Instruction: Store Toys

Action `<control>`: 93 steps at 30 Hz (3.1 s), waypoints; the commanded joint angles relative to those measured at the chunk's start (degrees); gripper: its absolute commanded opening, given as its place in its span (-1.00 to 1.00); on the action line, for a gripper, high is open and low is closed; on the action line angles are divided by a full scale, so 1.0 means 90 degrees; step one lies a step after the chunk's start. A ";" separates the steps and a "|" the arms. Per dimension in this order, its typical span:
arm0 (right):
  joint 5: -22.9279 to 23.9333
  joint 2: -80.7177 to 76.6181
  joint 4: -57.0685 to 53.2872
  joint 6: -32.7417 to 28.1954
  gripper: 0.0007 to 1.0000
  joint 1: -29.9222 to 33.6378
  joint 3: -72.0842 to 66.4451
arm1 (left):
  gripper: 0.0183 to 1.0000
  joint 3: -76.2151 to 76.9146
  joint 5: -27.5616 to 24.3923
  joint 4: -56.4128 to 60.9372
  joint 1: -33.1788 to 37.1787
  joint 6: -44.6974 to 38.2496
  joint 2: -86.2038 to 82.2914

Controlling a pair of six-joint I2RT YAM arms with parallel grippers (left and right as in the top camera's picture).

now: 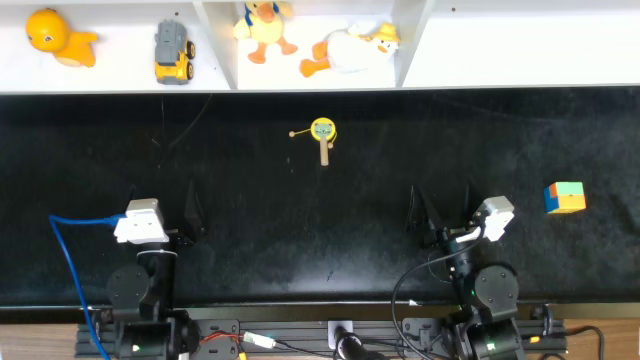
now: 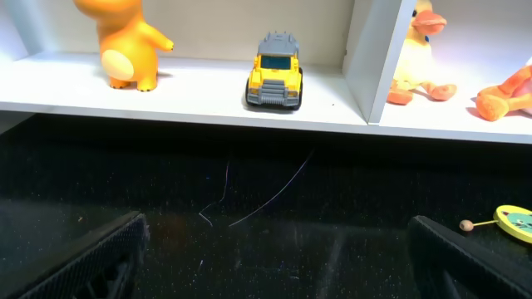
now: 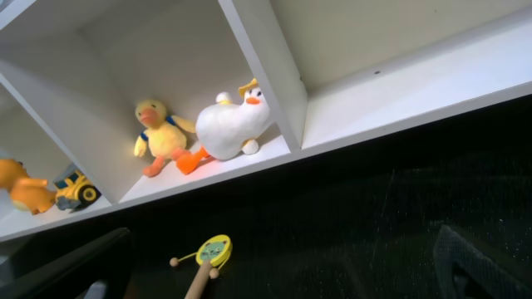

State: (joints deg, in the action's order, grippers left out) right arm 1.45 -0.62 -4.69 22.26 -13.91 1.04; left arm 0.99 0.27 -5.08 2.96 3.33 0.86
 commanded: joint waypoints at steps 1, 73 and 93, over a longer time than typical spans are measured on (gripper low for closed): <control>-0.0039 0.0046 0.0027 -0.0024 1.00 -0.0036 -0.0087 | 1.00 -0.0058 0.0032 0.0032 -0.0051 0.0141 -0.0078; -0.2110 -0.0413 -0.1032 0.0129 1.00 -0.0036 0.0950 | 1.00 -0.0058 0.0032 0.0032 -0.0051 0.0138 -0.0078; -0.1222 -0.7067 -0.4991 -0.2395 1.00 -0.0916 0.7672 | 0.99 -0.0058 0.0032 0.0032 -0.0051 0.0138 -0.0078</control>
State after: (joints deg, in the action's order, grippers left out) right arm -13.45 -60.25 -48.80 1.98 -18.90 65.01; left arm 0.97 0.27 -5.06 2.96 3.53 0.84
